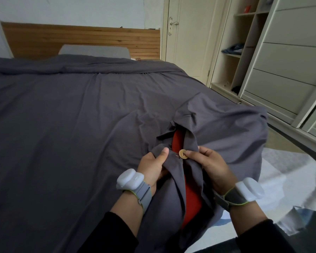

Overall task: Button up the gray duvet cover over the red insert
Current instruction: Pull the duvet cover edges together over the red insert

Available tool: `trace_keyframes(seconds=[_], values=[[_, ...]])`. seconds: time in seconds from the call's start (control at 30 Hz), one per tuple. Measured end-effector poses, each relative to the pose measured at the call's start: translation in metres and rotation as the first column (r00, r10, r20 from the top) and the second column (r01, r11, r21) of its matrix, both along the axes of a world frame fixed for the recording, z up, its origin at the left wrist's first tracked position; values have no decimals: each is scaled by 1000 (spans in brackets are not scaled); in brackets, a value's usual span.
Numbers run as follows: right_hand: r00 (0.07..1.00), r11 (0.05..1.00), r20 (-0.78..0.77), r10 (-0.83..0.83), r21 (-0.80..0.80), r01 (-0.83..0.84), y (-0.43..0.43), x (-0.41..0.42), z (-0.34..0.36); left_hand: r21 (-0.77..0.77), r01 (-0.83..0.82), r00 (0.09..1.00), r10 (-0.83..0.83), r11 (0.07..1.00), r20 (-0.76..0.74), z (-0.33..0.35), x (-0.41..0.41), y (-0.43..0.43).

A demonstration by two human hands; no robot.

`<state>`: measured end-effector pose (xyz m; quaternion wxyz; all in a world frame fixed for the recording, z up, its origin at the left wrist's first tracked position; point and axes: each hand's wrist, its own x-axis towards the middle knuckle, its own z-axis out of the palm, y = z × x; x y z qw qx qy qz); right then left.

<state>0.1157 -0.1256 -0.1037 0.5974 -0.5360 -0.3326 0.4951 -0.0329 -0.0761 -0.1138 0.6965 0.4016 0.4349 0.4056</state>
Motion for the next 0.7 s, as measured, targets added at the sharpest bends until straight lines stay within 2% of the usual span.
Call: trace_keyframes(seconds=[0.1, 0.23, 0.4, 0.57, 0.7], values=[[994, 1000, 104, 15, -4, -14, -1, -2, -2, 22, 38, 999, -37, 999, -38, 1, -2, -2], [973, 999, 233, -12, 34, 4, -2, -2, -2, -41, 97, 995, -96, 994, 7, 14, -4, 1], [965, 1000, 261, -18, 25, 12, -2, -2, -3, 34, 178, 984, -178, 983, -5, 15, -6, 0], [978, 1000, 208, 5, -14, -3, -3, -1, -7, 45, 103, 994, -102, 994, -39, 7, -3, -9], [964, 1000, 265, 19, -27, -12, -3, 0, -10, 126, 48, 984, -26, 991, -175, 1, 3, -11]])
